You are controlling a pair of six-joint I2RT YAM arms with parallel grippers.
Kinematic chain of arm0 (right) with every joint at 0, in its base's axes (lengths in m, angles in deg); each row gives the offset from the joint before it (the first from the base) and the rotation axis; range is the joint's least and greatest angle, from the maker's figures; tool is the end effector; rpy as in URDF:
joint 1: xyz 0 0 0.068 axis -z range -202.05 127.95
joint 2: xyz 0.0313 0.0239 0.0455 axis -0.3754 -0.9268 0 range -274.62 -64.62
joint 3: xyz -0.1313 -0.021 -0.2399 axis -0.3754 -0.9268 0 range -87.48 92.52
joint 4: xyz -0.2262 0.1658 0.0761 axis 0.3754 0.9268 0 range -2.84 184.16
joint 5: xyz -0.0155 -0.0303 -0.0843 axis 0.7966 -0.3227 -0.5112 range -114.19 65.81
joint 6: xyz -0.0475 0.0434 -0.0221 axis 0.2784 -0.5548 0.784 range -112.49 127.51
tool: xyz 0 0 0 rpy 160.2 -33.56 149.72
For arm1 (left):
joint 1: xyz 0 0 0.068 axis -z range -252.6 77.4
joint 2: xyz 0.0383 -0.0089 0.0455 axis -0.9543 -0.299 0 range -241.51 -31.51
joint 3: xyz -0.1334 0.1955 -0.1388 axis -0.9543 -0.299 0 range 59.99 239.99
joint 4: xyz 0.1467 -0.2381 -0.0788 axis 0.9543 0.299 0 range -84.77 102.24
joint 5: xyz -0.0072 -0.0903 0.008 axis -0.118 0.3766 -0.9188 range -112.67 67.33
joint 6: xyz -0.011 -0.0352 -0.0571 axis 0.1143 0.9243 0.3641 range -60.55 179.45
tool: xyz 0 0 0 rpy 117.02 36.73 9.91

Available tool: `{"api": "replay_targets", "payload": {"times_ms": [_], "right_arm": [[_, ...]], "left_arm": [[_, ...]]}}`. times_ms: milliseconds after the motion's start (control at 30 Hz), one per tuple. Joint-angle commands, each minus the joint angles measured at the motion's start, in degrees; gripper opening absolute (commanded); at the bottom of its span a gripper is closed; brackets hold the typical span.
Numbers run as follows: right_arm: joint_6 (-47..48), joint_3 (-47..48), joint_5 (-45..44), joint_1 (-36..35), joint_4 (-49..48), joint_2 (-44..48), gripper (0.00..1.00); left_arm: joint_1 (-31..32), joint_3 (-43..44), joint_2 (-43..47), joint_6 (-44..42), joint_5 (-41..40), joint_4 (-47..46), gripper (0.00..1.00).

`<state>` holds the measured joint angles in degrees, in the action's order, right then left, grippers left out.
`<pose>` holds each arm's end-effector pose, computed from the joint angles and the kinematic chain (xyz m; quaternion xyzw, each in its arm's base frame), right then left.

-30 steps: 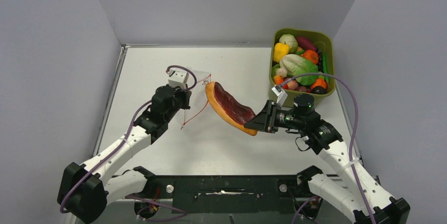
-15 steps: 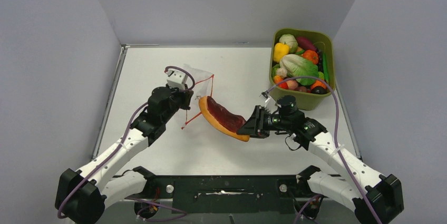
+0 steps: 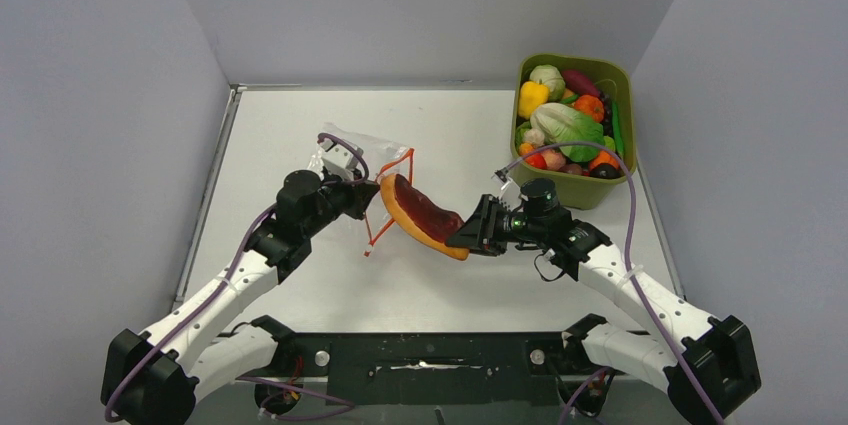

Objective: Place the food in the zip-top bag and seal the zipper
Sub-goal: Place the fake food in the zipper food storage bag.

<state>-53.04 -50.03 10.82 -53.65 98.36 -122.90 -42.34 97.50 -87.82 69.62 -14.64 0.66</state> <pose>0.2053 0.1631 0.2343 0.0675 0.8442 0.5154 0.1311 0.2356 -0.1463 0.2709 0.1797 0.7677 -0.2636 0.5558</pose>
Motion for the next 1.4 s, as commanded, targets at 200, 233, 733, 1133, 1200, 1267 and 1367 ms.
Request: {"api": "replay_targets", "payload": {"times_ms": [200, 233, 733, 1133, 1200, 1267, 1367], "right_arm": [[-2.6, 0.6, 2.3, -0.9, -13.1, -3.7, 0.01], [-2.6, 0.7, 2.2, -1.1, -13.2, -4.1, 0.01], [-5.4, 6.2, -9.1, -3.5, -14.1, -9.1, 0.0], [-6.2, 9.8, -13.5, -6.5, -18.5, -15.4, 0.0], [-6.4, 10.6, -14.4, -7.2, -18.7, -16.4, 0.0], [-6.1, 11.4, -15.7, -7.9, -18.7, -17.3, 0.02], [-6.1, 12.2, -18.3, -8.6, -18.4, -18.4, 0.02]], "left_arm": [[-0.1, 0.5, 0.9, 0.0, 6.5, -3.1, 0.0], [-0.1, 0.4, 0.9, 0.0, 6.8, -3.3, 0.0], [0.0, -2.5, 0.7, 11.1, 11.5, -11.1, 0.0], [0.0, -4.8, 1.2, 15.6, 11.4, -14.0, 0.0], [-0.1, -5.0, 0.7, 16.0, 11.2, -14.2, 0.0], [0.0, -4.9, 0.2, 16.6, 11.0, -14.3, 0.0], [0.1, -5.3, -0.3, 18.3, 11.2, -16.0, 0.0]]}}
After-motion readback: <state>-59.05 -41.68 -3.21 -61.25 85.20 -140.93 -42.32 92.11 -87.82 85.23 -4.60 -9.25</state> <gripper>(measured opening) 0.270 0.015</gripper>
